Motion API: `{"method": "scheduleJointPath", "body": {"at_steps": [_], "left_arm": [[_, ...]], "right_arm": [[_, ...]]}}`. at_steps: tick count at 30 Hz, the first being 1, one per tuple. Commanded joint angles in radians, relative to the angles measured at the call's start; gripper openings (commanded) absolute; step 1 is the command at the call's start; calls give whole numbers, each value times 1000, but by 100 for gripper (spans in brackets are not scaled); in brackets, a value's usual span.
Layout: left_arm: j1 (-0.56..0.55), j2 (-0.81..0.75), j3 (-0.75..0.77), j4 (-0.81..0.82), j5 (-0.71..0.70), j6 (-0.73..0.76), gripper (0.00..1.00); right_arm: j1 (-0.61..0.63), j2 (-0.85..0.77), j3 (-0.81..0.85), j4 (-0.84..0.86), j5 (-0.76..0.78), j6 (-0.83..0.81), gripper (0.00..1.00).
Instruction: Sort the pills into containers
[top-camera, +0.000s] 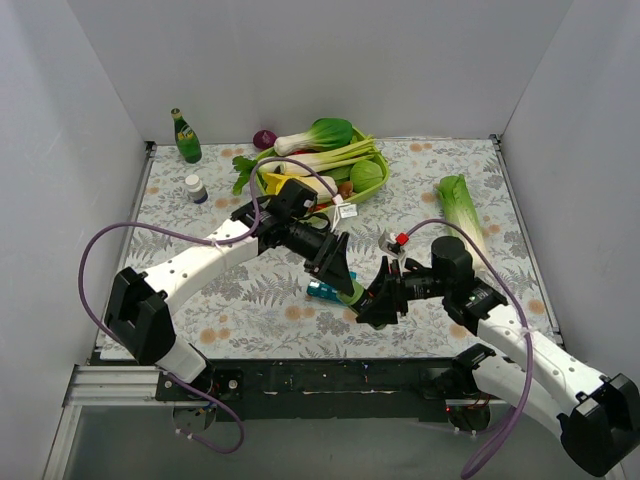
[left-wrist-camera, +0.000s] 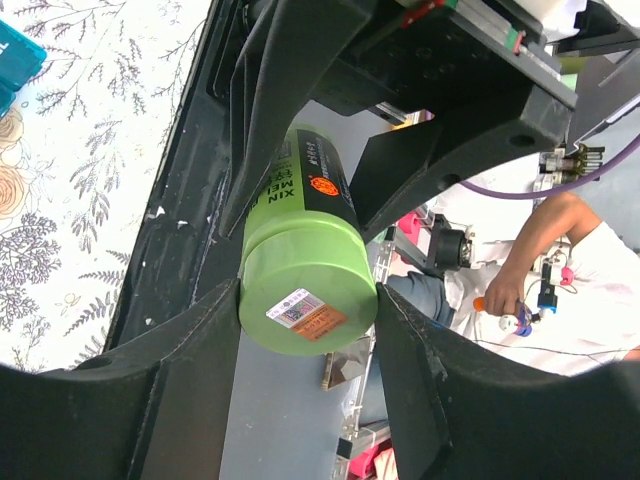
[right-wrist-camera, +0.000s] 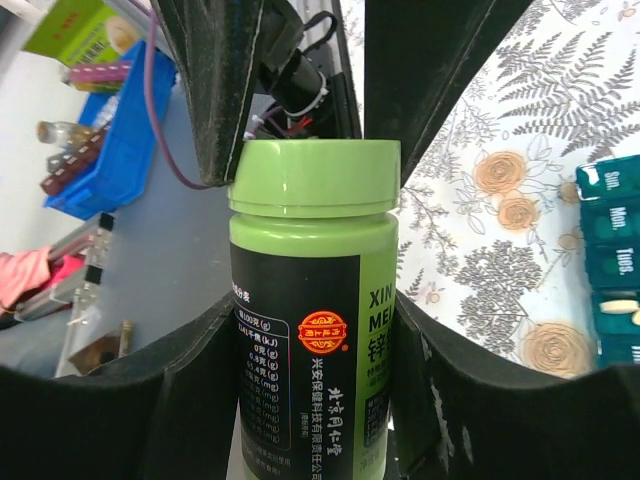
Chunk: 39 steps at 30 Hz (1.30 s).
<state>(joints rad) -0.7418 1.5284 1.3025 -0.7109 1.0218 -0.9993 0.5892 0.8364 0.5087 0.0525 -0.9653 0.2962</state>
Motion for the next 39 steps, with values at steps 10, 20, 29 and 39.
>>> {"method": "scheduleJointPath", "body": {"at_steps": [10, 20, 29, 39], "left_arm": [[1, -117, -31, 234, -32, -202, 98], [64, -295, -77, 258, -158, -254, 98], [93, -470, -146, 324, -466, -349, 98], [94, -455, -184, 465, -526, -666, 94]], "right_arm": [[-84, -79, -24, 305, -35, 158, 1], [-109, -129, 7, 189, -27, -8, 1], [-120, -187, 135, -153, 79, -518, 1], [-121, -244, 194, -244, 376, -841, 1]]}}
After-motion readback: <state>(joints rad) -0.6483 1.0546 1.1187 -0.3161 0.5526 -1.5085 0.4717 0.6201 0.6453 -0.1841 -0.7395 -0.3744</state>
